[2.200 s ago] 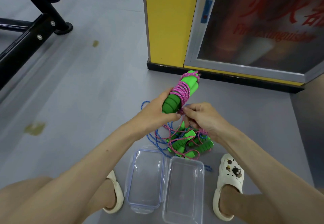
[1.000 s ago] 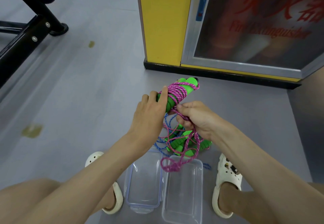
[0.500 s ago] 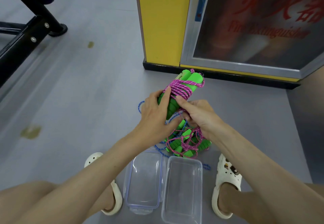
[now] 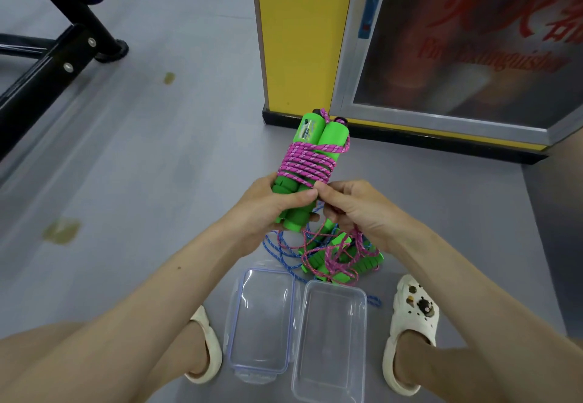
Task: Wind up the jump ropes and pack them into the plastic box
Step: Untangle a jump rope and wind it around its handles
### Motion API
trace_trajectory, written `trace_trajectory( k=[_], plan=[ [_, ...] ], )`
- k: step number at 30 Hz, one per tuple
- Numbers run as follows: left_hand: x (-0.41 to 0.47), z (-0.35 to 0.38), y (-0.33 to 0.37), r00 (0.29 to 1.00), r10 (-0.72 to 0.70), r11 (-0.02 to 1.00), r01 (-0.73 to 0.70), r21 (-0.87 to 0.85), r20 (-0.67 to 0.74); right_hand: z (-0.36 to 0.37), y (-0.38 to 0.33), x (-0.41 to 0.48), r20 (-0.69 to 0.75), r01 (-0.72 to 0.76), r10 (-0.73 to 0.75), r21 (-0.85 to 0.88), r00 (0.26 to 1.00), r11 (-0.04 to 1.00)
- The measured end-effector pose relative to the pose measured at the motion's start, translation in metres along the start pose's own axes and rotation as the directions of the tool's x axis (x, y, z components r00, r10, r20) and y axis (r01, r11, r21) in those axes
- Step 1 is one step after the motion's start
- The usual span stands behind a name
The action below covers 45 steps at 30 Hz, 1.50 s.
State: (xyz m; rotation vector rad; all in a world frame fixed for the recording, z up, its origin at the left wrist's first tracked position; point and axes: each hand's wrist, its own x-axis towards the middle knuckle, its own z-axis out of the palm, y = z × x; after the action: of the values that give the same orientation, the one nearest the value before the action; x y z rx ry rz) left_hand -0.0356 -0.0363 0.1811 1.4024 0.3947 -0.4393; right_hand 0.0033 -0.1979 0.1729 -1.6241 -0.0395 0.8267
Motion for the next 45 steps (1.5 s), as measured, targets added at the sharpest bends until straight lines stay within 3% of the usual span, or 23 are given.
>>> trace_trajectory(
  k=[4,9,17,23,26,29,34,38,43,45],
  plan=[
    [0.004,-0.002,0.001,0.989,0.068,0.993,-0.054,0.108,-0.128,0.005,0.004,0.004,-0.07,-0.04,0.04,0.0,0.997,0.999],
    [0.006,-0.011,0.005,0.964,0.096,0.995,-0.089,0.039,-0.248,-0.001,0.003,0.0,-0.032,-0.029,0.023,-0.192,0.999,0.981],
    [0.008,-0.038,0.008,0.91,0.132,0.991,-0.111,0.077,-0.394,-0.02,0.008,-0.005,-0.03,-0.051,0.043,-0.389,0.999,0.92],
    [0.008,-0.051,-0.004,0.877,0.163,0.972,-0.064,0.227,-0.452,-0.034,0.012,-0.01,-0.068,-0.115,0.095,-0.456,0.993,0.882],
    [0.006,-0.06,-0.006,0.854,0.188,0.959,-0.052,0.28,-0.485,-0.041,0.011,-0.013,-0.016,-0.156,0.167,-0.462,0.986,0.873],
    [0.006,-0.073,-0.009,0.796,0.249,0.931,-0.04,0.364,-0.552,-0.054,0.009,-0.019,-0.004,-0.205,0.235,-0.497,0.972,0.843],
    [0.004,-0.092,-0.012,0.737,0.261,0.914,0.018,0.404,-0.624,-0.074,0.018,-0.023,-0.163,-0.317,0.273,-0.411,0.948,0.855],
    [0.004,-0.098,-0.02,0.731,0.266,0.878,0.086,0.471,-0.629,-0.085,0.027,-0.023,-0.308,-0.386,0.258,-0.49,0.916,0.782],
    [0.006,-0.104,-0.019,0.677,0.3,0.832,0.159,0.532,-0.672,-0.106,0.039,-0.024,-0.497,-0.414,0.026,-0.691,0.867,0.593],
    [0.008,-0.103,-0.021,0.683,0.281,0.833,0.175,0.525,-0.674,-0.109,0.043,-0.027,-0.52,-0.465,0.053,-0.706,0.852,0.535]
  ],
)
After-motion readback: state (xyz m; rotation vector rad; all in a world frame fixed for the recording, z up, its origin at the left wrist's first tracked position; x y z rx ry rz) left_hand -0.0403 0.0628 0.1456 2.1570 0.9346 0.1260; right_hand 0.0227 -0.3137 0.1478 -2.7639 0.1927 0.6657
